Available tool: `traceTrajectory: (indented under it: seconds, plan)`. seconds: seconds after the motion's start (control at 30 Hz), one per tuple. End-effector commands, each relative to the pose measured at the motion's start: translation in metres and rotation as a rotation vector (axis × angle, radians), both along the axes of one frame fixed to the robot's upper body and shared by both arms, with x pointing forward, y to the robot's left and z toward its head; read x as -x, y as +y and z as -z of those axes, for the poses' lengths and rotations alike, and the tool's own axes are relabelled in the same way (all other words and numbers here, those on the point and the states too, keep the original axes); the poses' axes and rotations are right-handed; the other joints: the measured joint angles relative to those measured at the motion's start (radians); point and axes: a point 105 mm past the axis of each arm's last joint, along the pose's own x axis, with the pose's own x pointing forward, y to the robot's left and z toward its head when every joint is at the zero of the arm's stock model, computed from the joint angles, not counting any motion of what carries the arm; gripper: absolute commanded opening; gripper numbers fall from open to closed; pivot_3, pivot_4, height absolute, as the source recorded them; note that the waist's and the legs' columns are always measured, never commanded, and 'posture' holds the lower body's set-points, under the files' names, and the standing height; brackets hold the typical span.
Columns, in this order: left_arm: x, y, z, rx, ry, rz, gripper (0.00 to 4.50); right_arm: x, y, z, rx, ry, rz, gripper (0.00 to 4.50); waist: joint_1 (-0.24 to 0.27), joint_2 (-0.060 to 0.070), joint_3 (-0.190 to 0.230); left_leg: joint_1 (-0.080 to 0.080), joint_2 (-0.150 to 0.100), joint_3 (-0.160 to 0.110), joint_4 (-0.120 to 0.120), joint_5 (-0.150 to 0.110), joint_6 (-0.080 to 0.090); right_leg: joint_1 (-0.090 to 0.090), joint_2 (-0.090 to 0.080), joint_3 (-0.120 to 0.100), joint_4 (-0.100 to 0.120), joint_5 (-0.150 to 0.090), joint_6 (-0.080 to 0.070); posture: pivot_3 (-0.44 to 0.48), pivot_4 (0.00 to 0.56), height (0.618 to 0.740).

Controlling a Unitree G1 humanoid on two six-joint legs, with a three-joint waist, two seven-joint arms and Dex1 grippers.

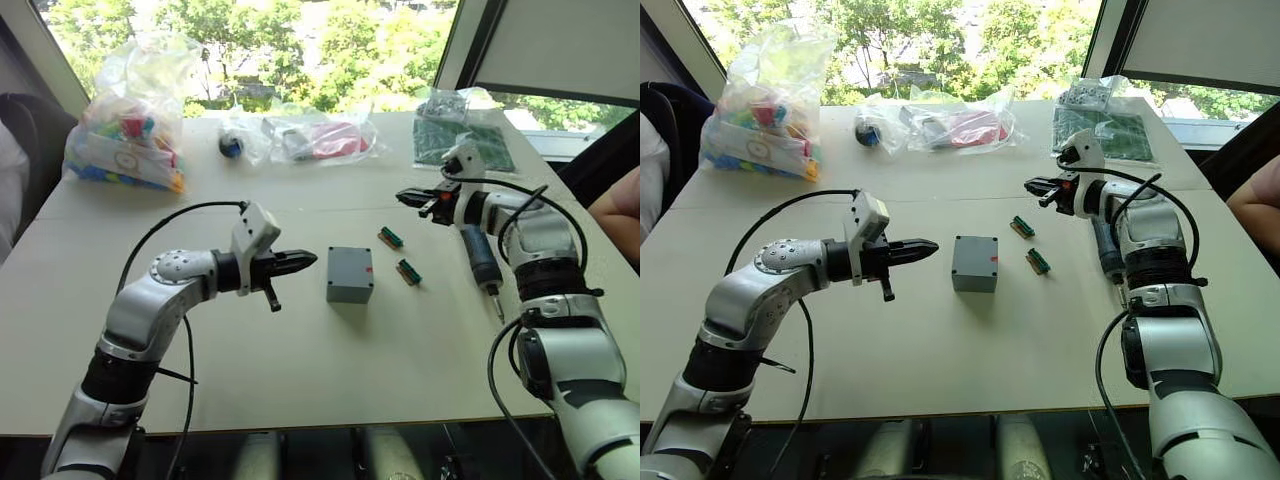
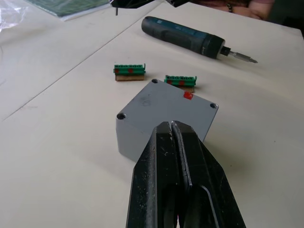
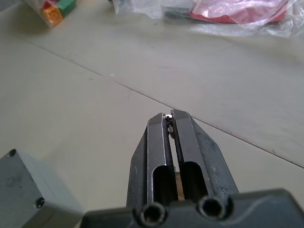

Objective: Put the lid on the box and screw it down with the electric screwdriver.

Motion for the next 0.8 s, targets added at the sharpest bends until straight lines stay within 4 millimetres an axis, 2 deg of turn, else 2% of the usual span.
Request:
traceTrajectory:
  seconds: [0.03, 0.13, 0.27, 0.8]
  plan:
    - [0.011, 0.008, -0.013, -0.014, -0.042, 0.024, 0.0, 0.047, 0.025, -0.007, -0.003, 0.014, -0.189, 0.07, 0.001, 0.0, 0.0, 0.0, 0.0, 0.0, -0.001, 0.0, 0.0, 0.0, 0.0, 0.0, 0.0, 0.0, 0.0, 0.0, 0.15, 0.74]
    - [0.015, 0.008, -0.011, -0.035, -0.041, 0.043, 0.0, 0.065, 0.037, 0.016, 0.043, 0.048, -0.218, 0.07, 0.001, 0.0, 0.0, 0.0, 0.0, 0.0, 0.0, 0.0, 0.0, 0.0, 0.0, 0.0, 0.001, 0.0, 0.0, 0.0, 0.15, 0.74]
    - [0.011, 0.004, -0.01, -0.024, -0.038, 0.042, 0.0, 0.063, 0.043, 0.028, 0.028, 0.063, -0.181, 0.07, -0.001, -0.001, 0.0, 0.001, 0.0, 0.001, 0.002, 0.0, 0.0, 0.001, 0.0, 0.001, 0.0, 0.0, 0.0, 0.0, 0.15, 0.74]
    - [0.009, 0.002, -0.009, -0.018, -0.039, 0.024, 0.0, 0.046, 0.05, 0.041, 0.052, 0.061, -0.16, 0.07, 0.001, -0.001, 0.0, 0.0, 0.0, 0.001, 0.001, 0.0, 0.0, 0.001, 0.0, 0.001, 0.0, 0.0, 0.0, 0.0, 0.15, 0.74]
